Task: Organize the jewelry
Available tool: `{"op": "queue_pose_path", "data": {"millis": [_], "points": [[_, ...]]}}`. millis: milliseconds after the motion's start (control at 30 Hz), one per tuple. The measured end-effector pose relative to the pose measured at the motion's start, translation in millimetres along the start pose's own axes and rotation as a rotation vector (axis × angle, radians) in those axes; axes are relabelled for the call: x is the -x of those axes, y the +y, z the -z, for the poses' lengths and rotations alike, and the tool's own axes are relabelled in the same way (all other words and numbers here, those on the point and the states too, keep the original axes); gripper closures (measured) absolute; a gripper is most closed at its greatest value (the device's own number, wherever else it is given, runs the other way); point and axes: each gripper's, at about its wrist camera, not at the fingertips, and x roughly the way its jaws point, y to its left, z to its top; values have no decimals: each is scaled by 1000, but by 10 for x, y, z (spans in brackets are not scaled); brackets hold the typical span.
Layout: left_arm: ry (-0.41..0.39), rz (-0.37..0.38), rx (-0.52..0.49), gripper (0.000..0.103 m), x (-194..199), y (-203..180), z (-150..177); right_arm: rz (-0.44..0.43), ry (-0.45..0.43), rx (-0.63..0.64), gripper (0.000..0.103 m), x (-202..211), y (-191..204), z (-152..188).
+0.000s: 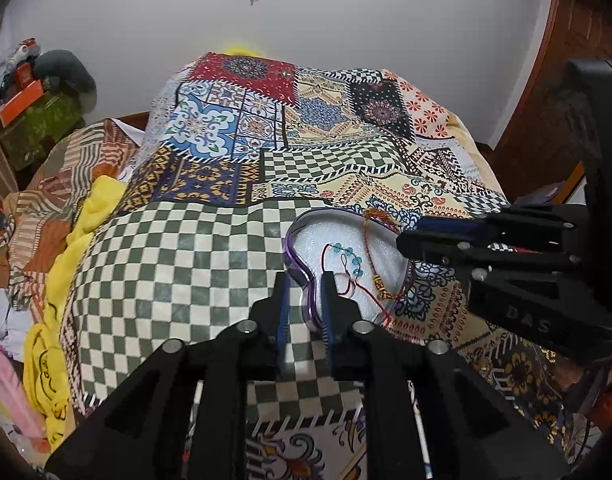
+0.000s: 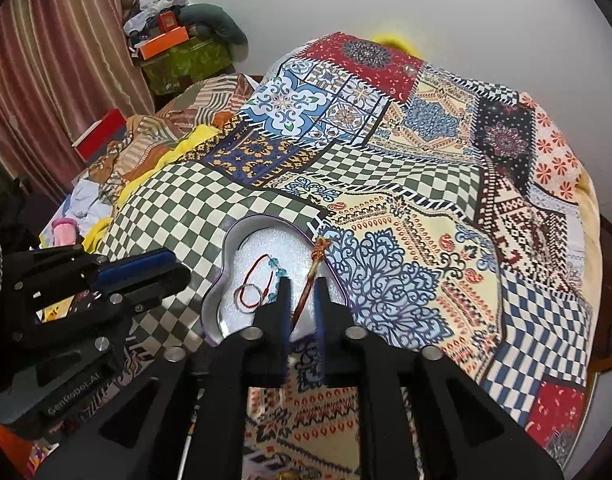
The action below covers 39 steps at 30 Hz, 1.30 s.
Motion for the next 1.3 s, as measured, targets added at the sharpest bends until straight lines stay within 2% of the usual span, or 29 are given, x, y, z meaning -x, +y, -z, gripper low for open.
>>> {"op": "queue_pose_path", "data": {"millis": [33, 100, 433, 767, 933, 1133, 1300], "points": [[-7, -2, 2, 81, 46, 8, 6, 10, -12, 4, 68, 36, 15, 8], [-22, -9, 2, 78, 130, 6, 14, 32, -41, 16, 61, 115, 44, 25], [-65, -29, 5, 56, 502, -88, 55, 56, -124, -9, 62, 596, 25, 133], [-59, -23, -9, 56, 679, -279, 200, 118, -217, -48, 61, 1216, -241, 461], [-42, -22, -38, 56, 658, -460, 320, 195, -244, -55, 61, 1433, -439, 715], [-47, -34, -99, 56, 645, -701, 490, 280, -229, -75, 61, 1530, -708, 1017], [-45, -16, -75, 56, 573, -747, 592, 320, -180, -159, 61, 1448, -1100, 1298]]}}
